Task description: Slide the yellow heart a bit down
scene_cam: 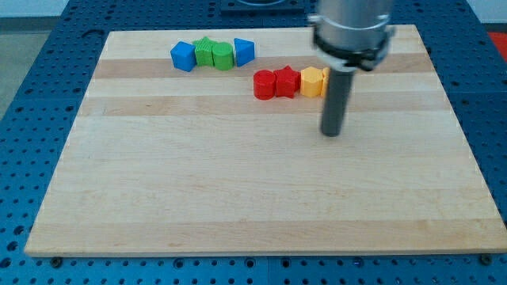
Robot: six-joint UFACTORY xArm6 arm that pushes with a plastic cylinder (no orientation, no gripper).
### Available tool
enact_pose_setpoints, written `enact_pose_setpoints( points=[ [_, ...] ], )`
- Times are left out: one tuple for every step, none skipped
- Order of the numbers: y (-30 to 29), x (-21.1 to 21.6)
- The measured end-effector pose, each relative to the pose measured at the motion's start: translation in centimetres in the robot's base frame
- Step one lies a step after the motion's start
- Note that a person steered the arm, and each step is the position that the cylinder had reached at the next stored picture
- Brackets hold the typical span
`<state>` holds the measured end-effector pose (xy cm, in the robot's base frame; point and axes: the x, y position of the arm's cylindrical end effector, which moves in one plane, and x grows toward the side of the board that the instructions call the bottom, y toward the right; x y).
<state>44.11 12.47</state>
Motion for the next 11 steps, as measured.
enact_pose_setpoints(
  points=[
    [5.6,-2.6],
    [6.9,-7.9],
    [6.9,-13.3],
    [5.7,-16.1],
    [1.3,-14.7],
    [-1.8,-11.6],
    [-2.7,-9.0],
    [-1.8,-8.0],
    [0.2,-8.7],
    [4.6,-9.0],
    [8.0,-8.7]
  ],
)
